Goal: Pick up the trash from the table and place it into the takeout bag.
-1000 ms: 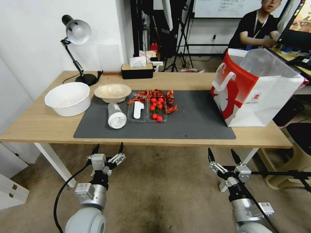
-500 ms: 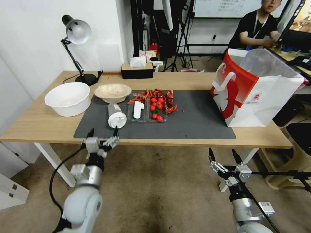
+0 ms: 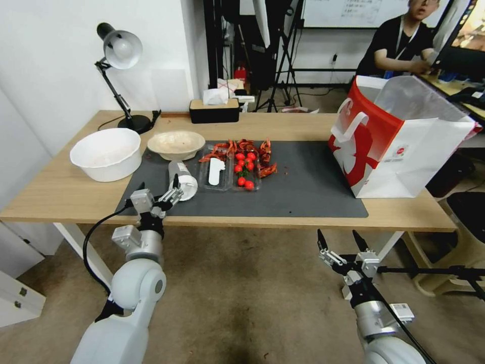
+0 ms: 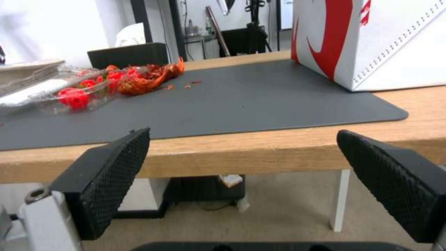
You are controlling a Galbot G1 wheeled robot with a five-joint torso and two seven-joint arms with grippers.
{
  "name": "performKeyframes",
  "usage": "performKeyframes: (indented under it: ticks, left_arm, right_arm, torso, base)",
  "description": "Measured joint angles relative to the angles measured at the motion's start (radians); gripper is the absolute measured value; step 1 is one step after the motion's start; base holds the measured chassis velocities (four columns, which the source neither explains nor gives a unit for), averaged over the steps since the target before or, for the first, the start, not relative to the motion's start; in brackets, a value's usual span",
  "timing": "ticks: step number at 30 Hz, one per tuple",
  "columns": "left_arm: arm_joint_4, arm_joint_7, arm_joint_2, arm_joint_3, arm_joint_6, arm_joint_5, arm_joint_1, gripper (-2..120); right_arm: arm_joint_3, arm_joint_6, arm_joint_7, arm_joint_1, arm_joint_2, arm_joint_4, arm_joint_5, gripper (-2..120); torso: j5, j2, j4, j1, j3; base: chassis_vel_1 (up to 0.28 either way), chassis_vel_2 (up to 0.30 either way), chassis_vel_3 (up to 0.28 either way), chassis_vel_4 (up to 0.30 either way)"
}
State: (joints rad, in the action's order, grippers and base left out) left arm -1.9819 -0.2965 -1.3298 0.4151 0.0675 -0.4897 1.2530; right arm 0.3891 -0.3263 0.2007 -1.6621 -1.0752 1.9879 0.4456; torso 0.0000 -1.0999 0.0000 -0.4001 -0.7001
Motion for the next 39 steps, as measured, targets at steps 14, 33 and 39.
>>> performKeyframes:
  ticks: [14, 33, 39]
  left_arm:
    - [0.025, -0.039, 0.011, -0.042, 0.047, -0.085, -0.057, 100]
    - [0.115, -0.089, -0.012, -0.093, 0.110, 0.016, -0.122, 100]
    - [0.133, -0.110, -0.012, -0.094, 0.130, 0.037, -0.128, 100]
  right_arm:
    - [0.002, 0.008, 0.012, 0.004, 0.003, -0.006, -0.007, 100]
    - [0.006, 0.009, 0.017, -0.001, -0.002, -0.018, -0.014, 100]
    - [0.007, 0.009, 0.018, 0.000, -0.003, -0.023, -0.014, 100]
  torso:
    - [0.0000, 0.000, 0.0000, 0.000, 0.000]
    - [0.0000, 0.000, -0.0001, 0.000, 0.000]
    - [0.0000, 0.000, 0.0000, 0.000, 0.000]
  base:
    - [0.000, 0.000, 0.000, 0.000]
    - [0.000, 0.000, 0.000, 0.000]
    - [0.000, 0.000, 0.000, 0.000]
